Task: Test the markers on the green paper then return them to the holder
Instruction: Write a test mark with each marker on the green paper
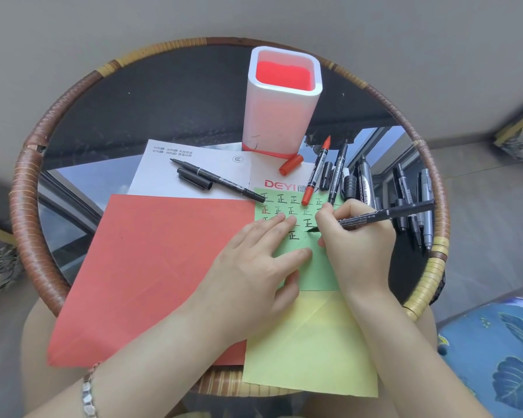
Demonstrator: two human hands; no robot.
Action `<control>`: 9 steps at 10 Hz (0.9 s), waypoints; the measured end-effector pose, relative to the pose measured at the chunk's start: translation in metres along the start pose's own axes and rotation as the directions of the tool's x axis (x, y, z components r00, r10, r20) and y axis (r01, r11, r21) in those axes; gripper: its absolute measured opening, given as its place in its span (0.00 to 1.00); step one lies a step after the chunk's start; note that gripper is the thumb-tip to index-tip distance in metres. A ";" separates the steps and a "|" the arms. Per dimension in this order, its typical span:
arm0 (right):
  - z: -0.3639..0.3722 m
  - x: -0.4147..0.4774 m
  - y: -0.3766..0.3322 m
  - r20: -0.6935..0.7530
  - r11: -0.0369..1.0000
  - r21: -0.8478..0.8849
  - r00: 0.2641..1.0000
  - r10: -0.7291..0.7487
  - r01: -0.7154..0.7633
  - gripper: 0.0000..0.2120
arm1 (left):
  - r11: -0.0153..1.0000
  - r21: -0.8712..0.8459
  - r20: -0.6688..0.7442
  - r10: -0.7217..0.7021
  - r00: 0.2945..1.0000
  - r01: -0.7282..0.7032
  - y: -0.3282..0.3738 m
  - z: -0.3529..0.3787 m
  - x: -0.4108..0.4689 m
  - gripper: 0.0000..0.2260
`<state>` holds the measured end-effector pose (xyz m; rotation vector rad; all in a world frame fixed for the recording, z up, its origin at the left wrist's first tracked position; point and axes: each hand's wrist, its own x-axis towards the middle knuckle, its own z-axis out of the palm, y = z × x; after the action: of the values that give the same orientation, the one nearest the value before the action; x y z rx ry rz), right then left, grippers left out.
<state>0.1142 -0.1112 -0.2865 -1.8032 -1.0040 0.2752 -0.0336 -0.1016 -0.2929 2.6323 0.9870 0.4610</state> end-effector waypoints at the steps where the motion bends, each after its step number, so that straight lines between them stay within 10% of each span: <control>1: -0.001 0.000 0.000 -0.028 1.000 0.007 1.000 0.009 -0.009 0.15 | 1.000 -0.005 -0.001 0.001 1.000 -0.001 0.000 0.000 0.001 0.16; 9: -0.002 0.000 -0.001 0.004 1.000 0.015 1.000 -0.003 0.003 0.14 | 1.000 -0.013 0.009 -0.002 1.000 0.002 0.000 -0.001 0.001 0.15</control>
<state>0.1150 -0.1123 -0.2850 -1.7878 -1.0045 0.2842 -0.0335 -0.1012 -0.2922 2.6197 0.9809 0.4531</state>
